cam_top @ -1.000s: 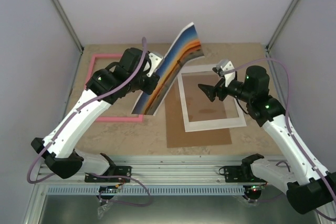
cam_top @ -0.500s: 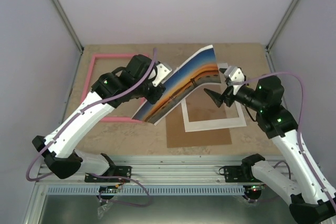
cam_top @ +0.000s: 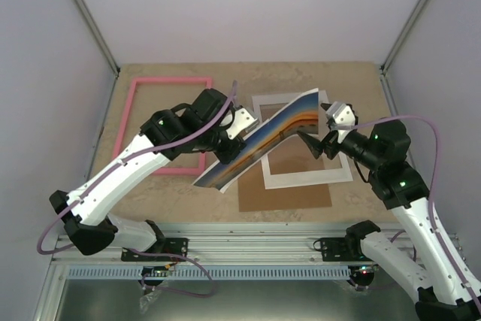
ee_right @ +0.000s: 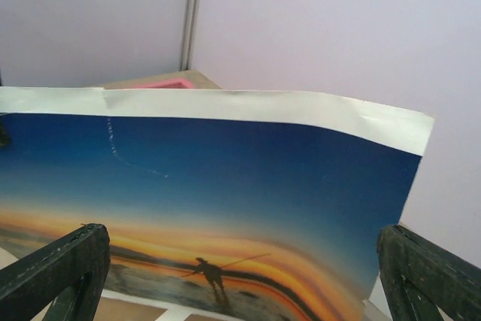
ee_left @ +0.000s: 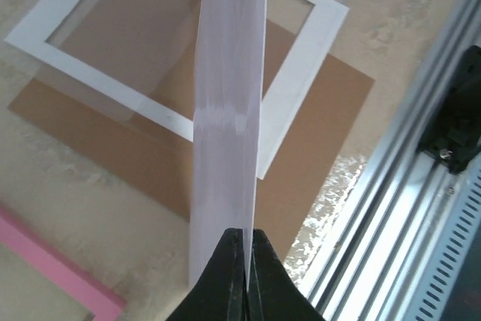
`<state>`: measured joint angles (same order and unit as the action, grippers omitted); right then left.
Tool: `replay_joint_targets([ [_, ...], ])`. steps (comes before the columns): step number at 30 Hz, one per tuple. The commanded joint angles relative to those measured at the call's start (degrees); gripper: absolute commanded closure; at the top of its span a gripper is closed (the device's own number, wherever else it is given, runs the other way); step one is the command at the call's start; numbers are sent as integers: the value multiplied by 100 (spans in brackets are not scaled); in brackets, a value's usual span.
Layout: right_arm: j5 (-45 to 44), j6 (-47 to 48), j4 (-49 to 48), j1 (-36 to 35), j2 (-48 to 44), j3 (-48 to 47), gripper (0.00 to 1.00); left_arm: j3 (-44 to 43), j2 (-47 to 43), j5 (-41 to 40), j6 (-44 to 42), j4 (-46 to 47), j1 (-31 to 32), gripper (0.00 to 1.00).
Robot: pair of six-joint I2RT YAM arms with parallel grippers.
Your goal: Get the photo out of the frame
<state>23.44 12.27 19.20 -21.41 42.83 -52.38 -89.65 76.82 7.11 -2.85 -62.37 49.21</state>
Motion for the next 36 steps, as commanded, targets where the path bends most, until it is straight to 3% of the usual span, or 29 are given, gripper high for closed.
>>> replay_joint_targets([
  [1, -290, -82, -185, -23, -235, 124, 3, -257, 72, 450, 74, -158, 195, 100],
  [10, -339, -85, -406, -21, -352, 150, 3, -509, -91, 964, -48, -156, 299, 100],
  [17, -207, -106, -427, -21, -363, 197, 3, 166, 167, 624, -326, 316, 292, 100],
  [36, -428, -587, -192, -21, -565, 711, 3, 15, 2707, -594, -1122, 1050, -449, 100],
])
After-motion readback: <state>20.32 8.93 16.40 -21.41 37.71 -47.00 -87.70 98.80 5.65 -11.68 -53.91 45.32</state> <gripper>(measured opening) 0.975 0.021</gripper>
